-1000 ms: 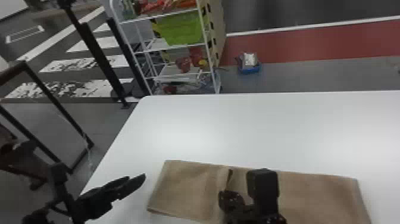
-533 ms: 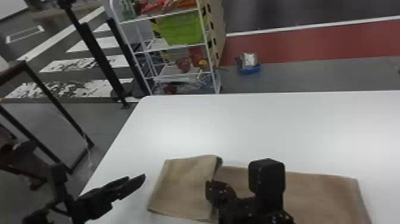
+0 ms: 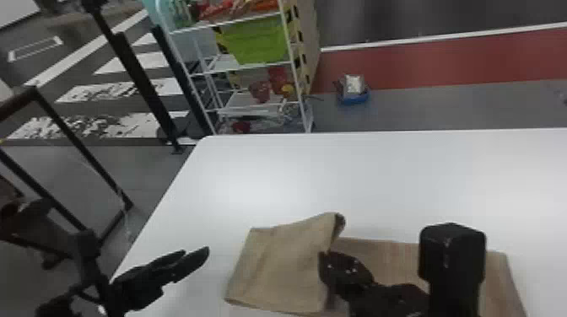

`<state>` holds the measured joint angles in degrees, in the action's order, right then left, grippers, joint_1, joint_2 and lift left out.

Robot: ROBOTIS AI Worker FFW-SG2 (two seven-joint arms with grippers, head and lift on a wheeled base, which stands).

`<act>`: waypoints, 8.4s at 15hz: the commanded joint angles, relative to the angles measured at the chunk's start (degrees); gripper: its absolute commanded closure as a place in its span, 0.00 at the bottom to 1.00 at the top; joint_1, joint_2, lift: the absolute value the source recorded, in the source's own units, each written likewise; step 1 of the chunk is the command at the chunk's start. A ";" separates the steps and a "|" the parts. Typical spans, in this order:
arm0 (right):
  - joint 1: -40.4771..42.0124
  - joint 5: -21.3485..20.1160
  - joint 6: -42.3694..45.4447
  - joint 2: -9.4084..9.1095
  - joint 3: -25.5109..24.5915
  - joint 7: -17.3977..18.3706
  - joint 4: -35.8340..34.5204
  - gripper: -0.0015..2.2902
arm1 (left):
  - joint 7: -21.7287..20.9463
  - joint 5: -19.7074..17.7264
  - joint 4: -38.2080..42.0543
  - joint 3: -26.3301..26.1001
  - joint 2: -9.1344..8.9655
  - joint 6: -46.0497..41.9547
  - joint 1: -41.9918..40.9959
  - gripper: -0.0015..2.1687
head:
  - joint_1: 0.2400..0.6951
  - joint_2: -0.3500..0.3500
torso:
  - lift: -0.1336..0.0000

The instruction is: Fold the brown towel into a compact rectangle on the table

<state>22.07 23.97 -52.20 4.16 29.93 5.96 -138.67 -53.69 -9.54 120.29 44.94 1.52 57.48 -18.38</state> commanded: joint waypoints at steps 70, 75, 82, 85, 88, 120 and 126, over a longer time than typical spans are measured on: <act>3.33 19.53 -24.05 -1.00 -52.08 -26.79 -6.87 0.65 | 2.36 6.64 3.10 -3.81 -1.67 0.66 -2.36 0.02 | 1.00 1.00 | 0.07; 2.54 16.37 -19.31 -1.88 -53.04 -28.63 -2.48 0.65 | 2.54 7.26 2.75 -4.51 -1.67 0.66 -2.27 0.02 | 1.00 1.00 | 0.07; 1.75 12.59 -19.83 -1.88 -54.28 -30.30 0.95 0.65 | 2.54 7.79 2.75 -4.69 -1.67 0.66 -2.27 0.02 | 1.00 0.99 | 0.07; -1.68 9.25 -21.06 -1.88 -53.66 -32.24 4.29 0.65 | 2.63 8.14 2.66 -4.95 -1.67 0.66 -2.27 0.02 | 1.00 0.96 | 0.07; -2.56 6.09 -23.00 -1.88 -51.46 -31.36 3.76 0.65 | 2.45 8.23 3.10 -4.78 -1.67 0.84 -2.27 0.02 | 1.00 0.95 | 0.07; -5.90 -9.47 -9.29 -2.41 -53.75 -35.93 12.73 0.88 | 2.36 7.61 3.37 -3.72 -1.67 0.49 -2.62 0.02 | 1.00 0.76 | 0.07; -5.99 -11.76 -9.99 -2.49 -52.69 -35.84 13.52 0.86 | 2.10 7.43 3.46 -3.63 -1.67 0.49 -2.62 0.02 | 1.00 0.76 | 0.07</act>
<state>16.09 12.21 -60.88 1.69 -22.48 -29.85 -125.03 -51.46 -2.04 123.59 41.23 0.00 57.97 -21.00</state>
